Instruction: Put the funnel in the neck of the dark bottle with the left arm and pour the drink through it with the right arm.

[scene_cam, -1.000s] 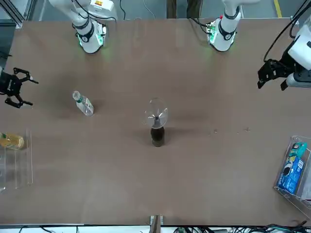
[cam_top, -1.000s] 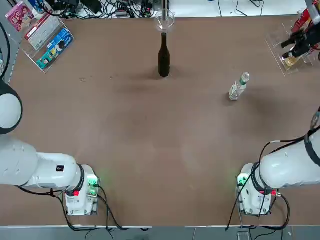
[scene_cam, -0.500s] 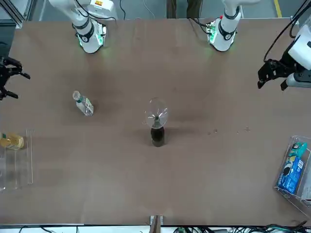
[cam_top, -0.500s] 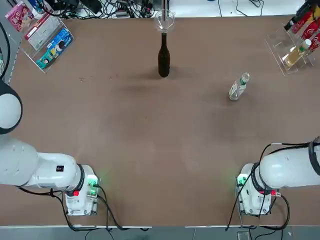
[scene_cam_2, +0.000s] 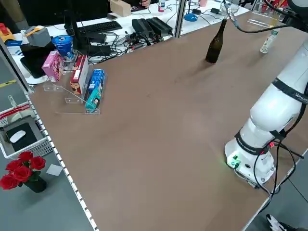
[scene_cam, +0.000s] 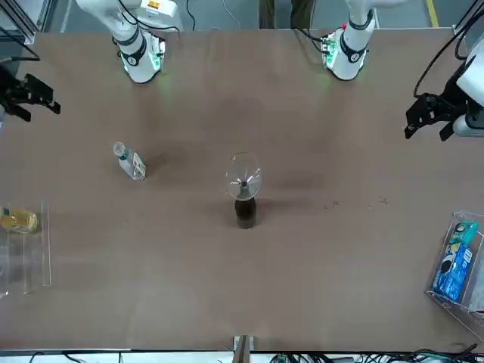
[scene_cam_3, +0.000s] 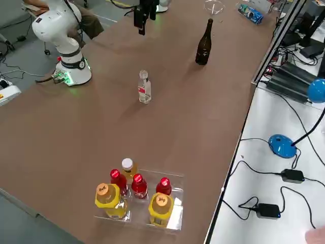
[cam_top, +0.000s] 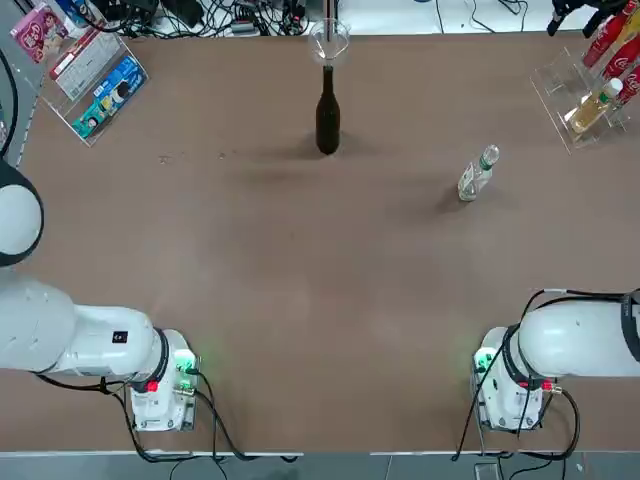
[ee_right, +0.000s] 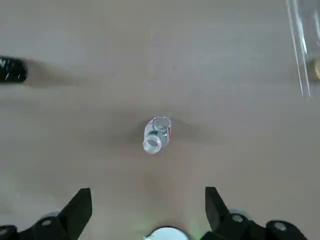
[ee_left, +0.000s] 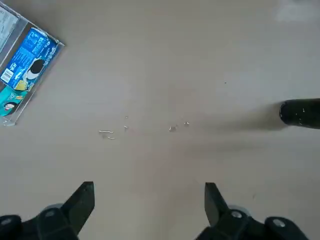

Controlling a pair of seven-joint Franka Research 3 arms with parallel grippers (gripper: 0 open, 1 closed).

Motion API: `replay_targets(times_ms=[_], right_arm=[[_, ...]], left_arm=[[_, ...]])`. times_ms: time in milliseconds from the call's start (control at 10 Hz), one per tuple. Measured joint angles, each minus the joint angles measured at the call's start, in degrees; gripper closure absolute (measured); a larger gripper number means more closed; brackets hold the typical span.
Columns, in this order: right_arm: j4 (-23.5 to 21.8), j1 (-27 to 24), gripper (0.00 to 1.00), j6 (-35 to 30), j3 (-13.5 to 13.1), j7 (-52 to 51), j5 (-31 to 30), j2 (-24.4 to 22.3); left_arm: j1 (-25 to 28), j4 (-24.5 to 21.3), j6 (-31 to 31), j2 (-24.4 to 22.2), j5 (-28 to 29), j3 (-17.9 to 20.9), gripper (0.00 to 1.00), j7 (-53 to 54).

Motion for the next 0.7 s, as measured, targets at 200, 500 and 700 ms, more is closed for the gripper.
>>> replay_targets(times_ms=[200,500,700], right_arm=[[1.72,-2.36,0.0,-0.12,3.6,5.94,-2.72,-0.41],[2.67,-4.31,0.0,-0.48,4.81,6.54,-3.77,-0.39],[2.14,-4.71,0.0,-0.37,4.6,6.54,-3.77,-0.28]], left_arm=[[0.0,-0.03,-0.01,0.0,0.55,0.03,0.03,0.0],[-0.01,-0.03,-0.01,0.0,1.04,-0.03,0.03,0.0],[-0.01,-0.03,-0.01,0.0,1.04,-0.03,0.03,0.0]])
